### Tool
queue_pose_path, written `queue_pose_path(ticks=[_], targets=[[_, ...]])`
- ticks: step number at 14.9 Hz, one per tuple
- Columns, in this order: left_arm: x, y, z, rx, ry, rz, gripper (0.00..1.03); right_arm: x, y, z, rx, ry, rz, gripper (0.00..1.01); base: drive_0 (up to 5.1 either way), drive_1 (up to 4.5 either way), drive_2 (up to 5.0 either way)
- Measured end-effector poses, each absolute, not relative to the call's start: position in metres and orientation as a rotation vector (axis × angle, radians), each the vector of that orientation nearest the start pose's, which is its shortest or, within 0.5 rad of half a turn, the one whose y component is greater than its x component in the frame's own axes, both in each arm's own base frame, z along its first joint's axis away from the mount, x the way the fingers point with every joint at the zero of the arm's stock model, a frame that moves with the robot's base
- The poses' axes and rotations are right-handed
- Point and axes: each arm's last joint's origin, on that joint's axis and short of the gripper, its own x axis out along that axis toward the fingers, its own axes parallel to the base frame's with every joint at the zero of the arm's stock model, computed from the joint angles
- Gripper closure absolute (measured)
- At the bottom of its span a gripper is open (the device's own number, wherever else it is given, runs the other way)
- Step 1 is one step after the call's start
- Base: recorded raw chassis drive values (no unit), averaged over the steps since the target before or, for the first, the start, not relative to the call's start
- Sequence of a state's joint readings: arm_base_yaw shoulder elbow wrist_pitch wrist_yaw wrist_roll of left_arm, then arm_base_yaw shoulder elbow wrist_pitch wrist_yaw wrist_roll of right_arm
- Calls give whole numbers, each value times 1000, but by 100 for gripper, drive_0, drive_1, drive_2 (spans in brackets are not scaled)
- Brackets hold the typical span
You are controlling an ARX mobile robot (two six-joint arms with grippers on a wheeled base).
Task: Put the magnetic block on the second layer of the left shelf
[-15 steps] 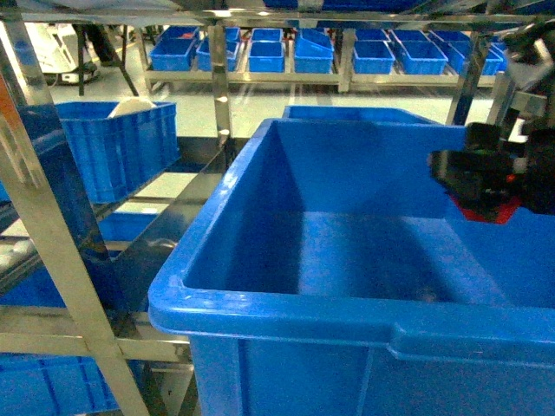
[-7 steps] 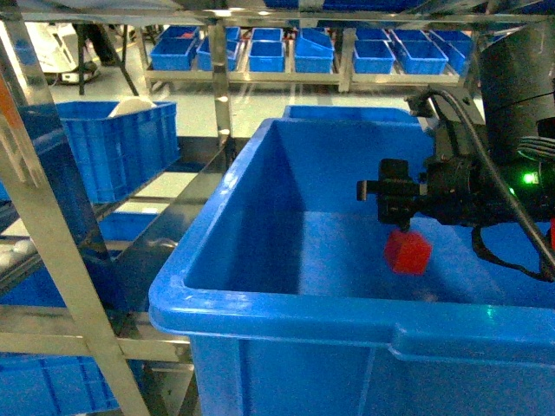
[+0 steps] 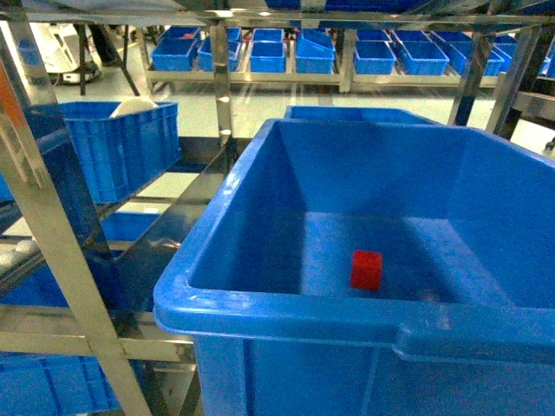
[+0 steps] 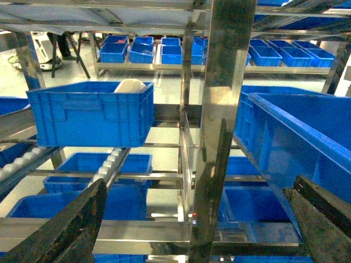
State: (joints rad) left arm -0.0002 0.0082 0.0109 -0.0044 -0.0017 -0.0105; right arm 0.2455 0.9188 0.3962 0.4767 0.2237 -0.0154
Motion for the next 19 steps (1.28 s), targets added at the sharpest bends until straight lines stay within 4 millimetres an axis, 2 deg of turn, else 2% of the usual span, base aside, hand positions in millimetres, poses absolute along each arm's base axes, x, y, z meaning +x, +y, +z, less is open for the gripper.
queue_pose_path(ticks=[1, 4, 12, 13, 14, 17, 19], targets=[[98, 0, 166, -10, 2, 1, 5, 180, 30, 225, -15, 0, -6, 42, 0, 0, 0], [98, 0, 166, -10, 1, 1, 5, 174, 25, 219, -14, -5, -11, 55, 0, 0, 0], [98, 0, 166, -10, 2, 1, 5, 162, 19, 206, -15, 5, 3, 79, 0, 0, 0], [98, 0, 166, -10, 1, 1, 5, 157, 16, 201, -14, 5, -3, 91, 0, 0, 0], [98, 0, 166, -10, 2, 1, 5, 152, 13, 197, -10, 2, -6, 99, 0, 0, 0], [98, 0, 166, -10, 2, 2, 5, 139, -1, 186, -8, 3, -18, 99, 0, 0, 0], [98, 0, 166, -10, 2, 1, 5, 133, 0, 180, -8, 6, -3, 99, 0, 0, 0]])
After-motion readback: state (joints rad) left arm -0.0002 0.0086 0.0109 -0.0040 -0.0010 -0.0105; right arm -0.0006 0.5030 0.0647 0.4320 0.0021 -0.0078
